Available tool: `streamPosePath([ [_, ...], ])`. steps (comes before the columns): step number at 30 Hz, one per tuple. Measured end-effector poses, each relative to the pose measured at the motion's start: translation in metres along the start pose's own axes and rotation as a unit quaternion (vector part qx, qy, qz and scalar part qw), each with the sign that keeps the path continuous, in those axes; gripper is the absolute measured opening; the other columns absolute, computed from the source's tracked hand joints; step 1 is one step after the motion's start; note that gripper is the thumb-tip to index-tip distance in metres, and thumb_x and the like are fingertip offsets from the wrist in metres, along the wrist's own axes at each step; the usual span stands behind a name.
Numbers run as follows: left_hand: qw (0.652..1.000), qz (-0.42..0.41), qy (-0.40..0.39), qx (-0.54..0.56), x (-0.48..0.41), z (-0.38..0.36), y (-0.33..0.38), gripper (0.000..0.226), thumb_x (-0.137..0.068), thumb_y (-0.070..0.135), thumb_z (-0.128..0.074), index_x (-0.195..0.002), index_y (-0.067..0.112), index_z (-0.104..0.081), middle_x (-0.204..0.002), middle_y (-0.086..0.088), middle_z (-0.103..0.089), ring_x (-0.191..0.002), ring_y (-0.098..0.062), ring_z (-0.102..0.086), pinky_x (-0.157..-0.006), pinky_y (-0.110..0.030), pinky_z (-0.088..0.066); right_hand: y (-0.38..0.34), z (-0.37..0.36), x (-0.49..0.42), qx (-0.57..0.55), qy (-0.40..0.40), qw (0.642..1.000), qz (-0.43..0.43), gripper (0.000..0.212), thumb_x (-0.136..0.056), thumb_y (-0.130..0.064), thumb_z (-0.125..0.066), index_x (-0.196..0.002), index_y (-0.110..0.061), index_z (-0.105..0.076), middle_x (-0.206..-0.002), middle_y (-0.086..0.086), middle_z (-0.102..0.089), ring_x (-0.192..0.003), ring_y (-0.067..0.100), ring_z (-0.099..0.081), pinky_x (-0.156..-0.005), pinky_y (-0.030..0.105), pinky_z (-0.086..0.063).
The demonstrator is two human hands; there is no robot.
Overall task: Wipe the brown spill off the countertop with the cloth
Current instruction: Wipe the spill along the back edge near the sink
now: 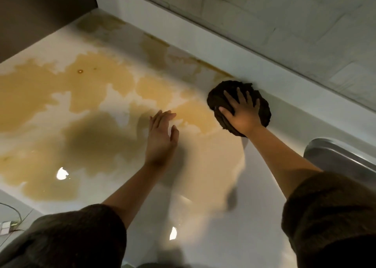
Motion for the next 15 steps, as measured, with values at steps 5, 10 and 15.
streamPosePath([
  [5, 1.0, 0.003, -0.004, 0.009, 0.0, 0.0, 0.0, 0.032, -0.087, 0.011, -0.044, -0.118, 0.01, -0.055, -0.125, -0.006, -0.056, -0.131, -0.024, -0.037, -0.113, -0.02, -0.004, 0.022, -0.003, 0.008, 0.002, -0.006, 0.997, -0.071, 0.074, -0.082, -0.081, -0.016, -0.149, -0.048, -0.008, -0.161, 0.01, -0.003, -0.147, 0.036, 0.003, -0.11, 0.069, 0.001],
  [10, 1.0, -0.004, -0.009, 0.005, -0.001, -0.001, 0.0, 0.034, -0.088, 0.008, -0.043, -0.12, 0.01, -0.054, -0.128, -0.007, -0.054, -0.133, -0.023, -0.035, -0.113, -0.018, -0.002, 0.022, 0.002, -0.02, -0.038, -0.024, 0.983, -0.176, 0.089, -0.077, -0.087, -0.018, -0.151, -0.04, -0.003, -0.159, 0.022, 0.001, -0.145, 0.044, 0.001, -0.108, 0.07, 0.001],
  [15, 1.0, -0.001, 0.001, 0.02, -0.001, -0.001, 0.0, 0.033, -0.088, 0.007, -0.043, -0.119, 0.008, -0.055, -0.126, -0.009, -0.055, -0.132, -0.023, -0.035, -0.113, -0.02, -0.004, 0.007, 0.005, -0.047, -0.044, -0.024, 0.98, -0.19, 0.092, -0.078, -0.086, -0.018, -0.153, -0.034, -0.002, -0.156, 0.029, 0.002, -0.142, 0.049, -0.001, -0.108, 0.069, 0.002],
])
Point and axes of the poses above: each hand's wrist, its own x-axis away from the middle knuckle, its own z-axis out of the back of the hand, y = z × x, the point moved 9 cm from there along -x, towards the middle knuckle
